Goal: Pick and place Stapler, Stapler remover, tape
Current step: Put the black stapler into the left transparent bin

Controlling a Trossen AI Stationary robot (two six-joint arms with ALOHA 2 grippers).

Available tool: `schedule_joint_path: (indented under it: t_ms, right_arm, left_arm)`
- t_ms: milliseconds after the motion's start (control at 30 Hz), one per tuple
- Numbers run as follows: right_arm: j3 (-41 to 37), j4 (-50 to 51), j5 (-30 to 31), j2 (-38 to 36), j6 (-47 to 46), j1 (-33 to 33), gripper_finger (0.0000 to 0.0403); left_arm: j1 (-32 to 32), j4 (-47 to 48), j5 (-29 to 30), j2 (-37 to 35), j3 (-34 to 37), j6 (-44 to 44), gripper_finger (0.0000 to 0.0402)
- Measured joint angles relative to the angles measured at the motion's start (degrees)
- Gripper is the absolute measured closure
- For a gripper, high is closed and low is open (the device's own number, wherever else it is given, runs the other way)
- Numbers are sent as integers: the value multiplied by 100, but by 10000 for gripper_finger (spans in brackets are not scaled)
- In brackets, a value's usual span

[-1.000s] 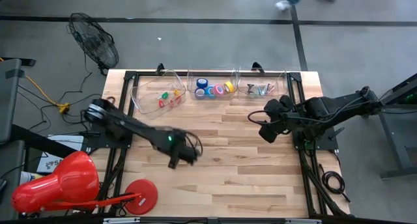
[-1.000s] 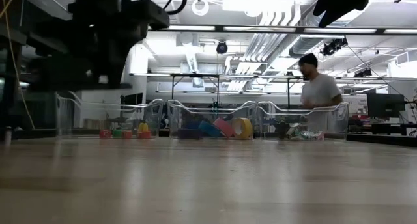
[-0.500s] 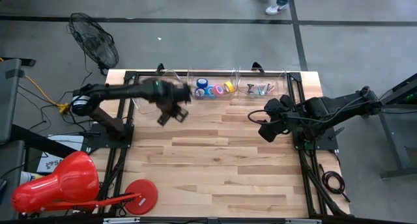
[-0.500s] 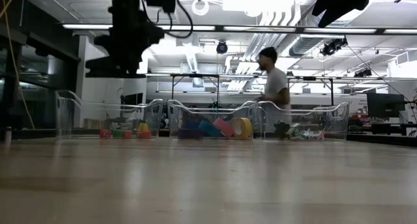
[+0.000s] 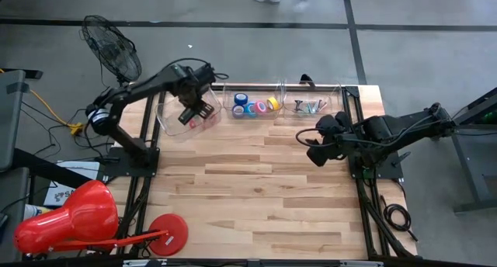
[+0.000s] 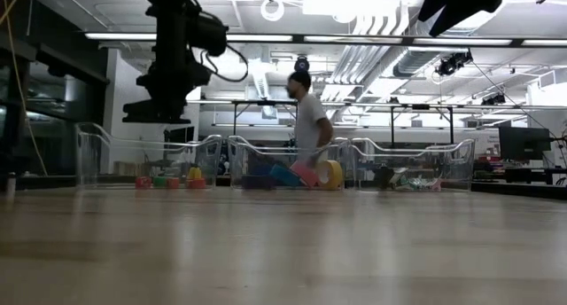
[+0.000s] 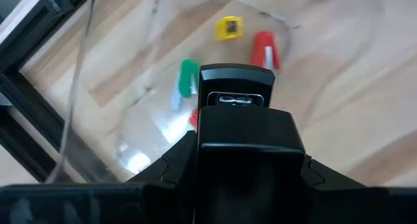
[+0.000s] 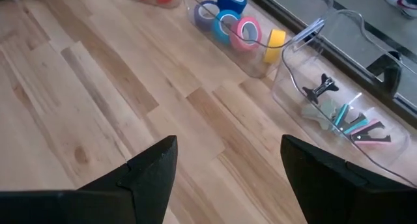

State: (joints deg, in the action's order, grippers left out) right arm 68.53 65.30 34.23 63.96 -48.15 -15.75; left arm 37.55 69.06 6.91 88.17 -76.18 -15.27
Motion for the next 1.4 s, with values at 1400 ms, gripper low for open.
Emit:
schedule_joint_path:
  t_ms: [1400]
  right_arm:
    - [0,4,465,0,-582,1,139]
  left_arm:
    - [1120,-1043,300,1274,723,1497,255]
